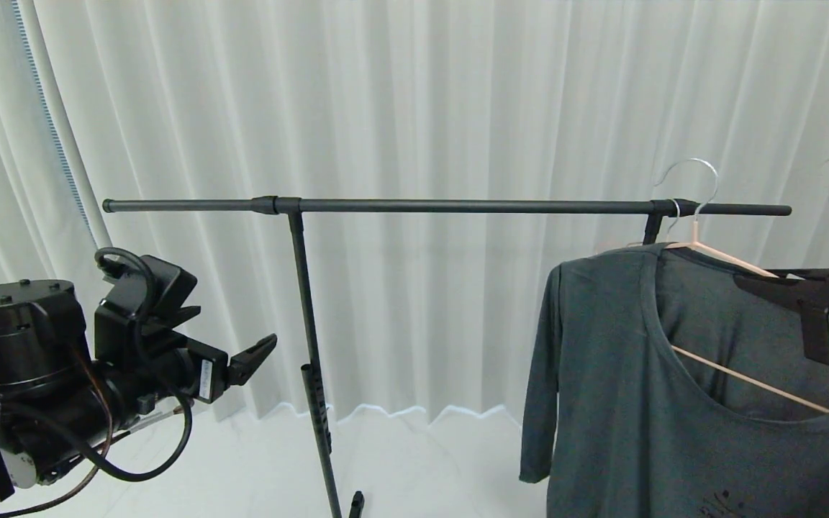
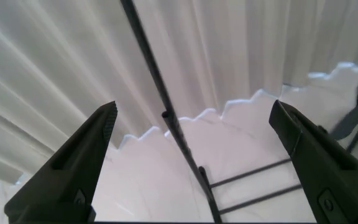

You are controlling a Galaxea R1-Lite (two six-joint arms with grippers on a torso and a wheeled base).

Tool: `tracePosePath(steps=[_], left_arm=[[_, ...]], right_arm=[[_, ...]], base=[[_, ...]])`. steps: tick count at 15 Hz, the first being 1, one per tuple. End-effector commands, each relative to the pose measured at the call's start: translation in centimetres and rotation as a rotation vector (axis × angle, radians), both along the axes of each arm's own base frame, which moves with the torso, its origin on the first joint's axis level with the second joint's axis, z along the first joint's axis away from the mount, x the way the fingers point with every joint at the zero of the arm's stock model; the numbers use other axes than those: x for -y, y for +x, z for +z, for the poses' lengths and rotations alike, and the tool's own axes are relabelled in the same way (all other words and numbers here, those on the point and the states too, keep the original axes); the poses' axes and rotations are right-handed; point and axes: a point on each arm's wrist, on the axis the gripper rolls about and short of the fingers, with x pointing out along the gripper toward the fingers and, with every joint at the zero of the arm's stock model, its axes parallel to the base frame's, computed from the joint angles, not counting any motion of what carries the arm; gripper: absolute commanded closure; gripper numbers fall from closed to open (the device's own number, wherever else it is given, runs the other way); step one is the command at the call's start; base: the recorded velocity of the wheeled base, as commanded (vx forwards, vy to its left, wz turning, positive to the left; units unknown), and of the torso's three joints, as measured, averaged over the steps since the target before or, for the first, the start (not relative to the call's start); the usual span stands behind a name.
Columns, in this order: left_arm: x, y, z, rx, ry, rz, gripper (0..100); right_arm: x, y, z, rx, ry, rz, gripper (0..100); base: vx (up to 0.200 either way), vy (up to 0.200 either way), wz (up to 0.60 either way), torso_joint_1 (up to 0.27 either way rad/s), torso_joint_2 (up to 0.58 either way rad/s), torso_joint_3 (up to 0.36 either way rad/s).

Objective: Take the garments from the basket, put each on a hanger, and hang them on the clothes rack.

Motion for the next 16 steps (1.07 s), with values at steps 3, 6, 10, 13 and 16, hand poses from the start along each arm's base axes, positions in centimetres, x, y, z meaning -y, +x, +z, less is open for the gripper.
tracePosePath(steps=[3,6,10,13,16], left_arm=[[0.0,0.1,0.3,0.011,-0.003,0.001,0],[0.0,0.1,0.4,0.014,-0.005,0.001,0],[0.1,0.2,0.5,0.02,-0.004,-0.001,0],[0.2,0.2,0.5,0.019,-0.003,-0.004,0],[0.4,0.1,0.4,0.018,0.003,-0.018,0]], right_arm=[[-0.9,3.1,-1.3,-0.029,-0.004,-0.001,100],[-1.2,4.5,-2.0,-0.039,0.017,-0.008,100],[-1.6,5.9,-2.7,-0.039,0.033,-0.024,100],[-1.9,6.9,-3.4,-0.062,0.063,-0.036,100],[-2.7,7.8,-4.2,-0.078,0.097,-0.07,100]], base=[[0.0,0.0,0.0,0.0,0.0,0.0],[0.067,0.0,0.0,0.001,0.0,-0.001],[0.2,0.0,0.0,-0.004,0.0,0.006],[0.2,0.0,0.0,0.012,0.01,0.001],[0.2,0.0,0.0,0.006,0.0,-0.001]])
